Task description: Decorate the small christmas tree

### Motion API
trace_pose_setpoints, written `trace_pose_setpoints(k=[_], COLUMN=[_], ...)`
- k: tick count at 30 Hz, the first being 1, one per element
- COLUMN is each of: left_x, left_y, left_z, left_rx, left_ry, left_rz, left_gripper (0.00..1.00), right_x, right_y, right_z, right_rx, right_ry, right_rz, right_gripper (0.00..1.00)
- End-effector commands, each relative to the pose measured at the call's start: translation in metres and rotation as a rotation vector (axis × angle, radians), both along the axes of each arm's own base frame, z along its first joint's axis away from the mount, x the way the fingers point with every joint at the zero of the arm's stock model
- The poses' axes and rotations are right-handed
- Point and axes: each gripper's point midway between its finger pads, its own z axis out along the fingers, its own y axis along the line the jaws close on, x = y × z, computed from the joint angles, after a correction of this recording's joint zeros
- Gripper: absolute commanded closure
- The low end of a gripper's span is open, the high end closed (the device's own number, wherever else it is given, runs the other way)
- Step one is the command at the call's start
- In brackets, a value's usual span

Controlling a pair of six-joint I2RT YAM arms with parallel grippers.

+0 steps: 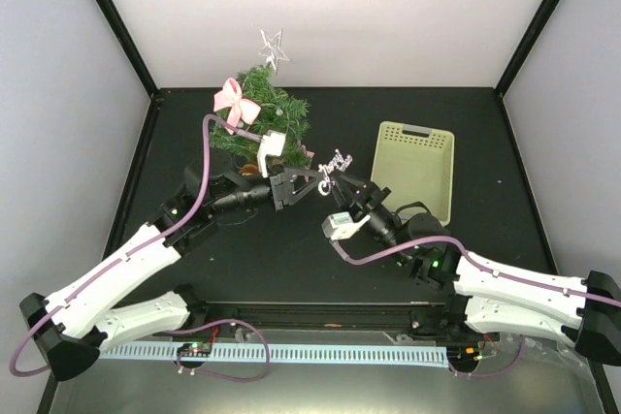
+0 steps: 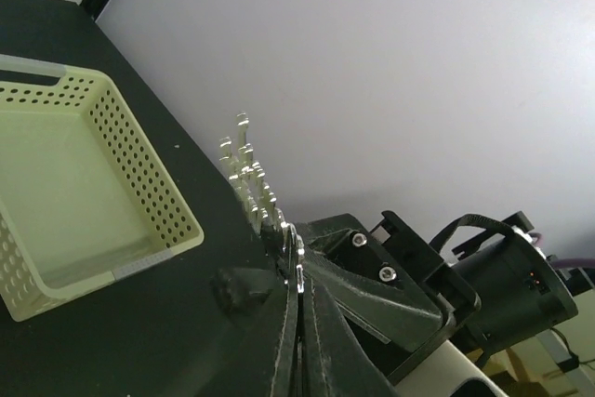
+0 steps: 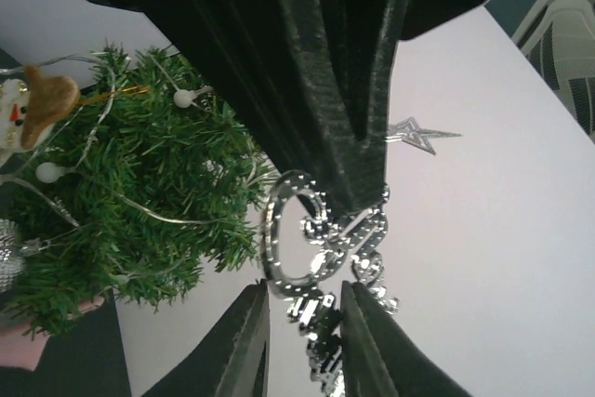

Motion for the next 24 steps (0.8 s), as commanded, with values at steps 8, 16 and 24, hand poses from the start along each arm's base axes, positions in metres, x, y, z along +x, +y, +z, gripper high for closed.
trace_pose_setpoints(k=[8, 16, 24], left_x=[0.020, 0.059, 0.088], left_y=[0.025, 0.070, 0.082], left_z=[0.007, 0.010, -0.018], left_rx=[-0.009, 0.145, 0.280], left_ry=[-0.208, -0.363, -0.383], left_rz=[0.121, 0.423, 0.493], left_gripper=[0.98, 0.98, 0.98], right_x=[-0.012, -0.006, -0.004], right_y=[-0.012, -0.041, -0.038], right_z=[-0.024, 0.008, 0.014], right_rx=[0.184, 0.607, 0.642], right_ry=[0.298, 0.587, 0.611], right_rz=[0.099, 0.112, 0.116], right_gripper=[0.41, 0.12, 0.00])
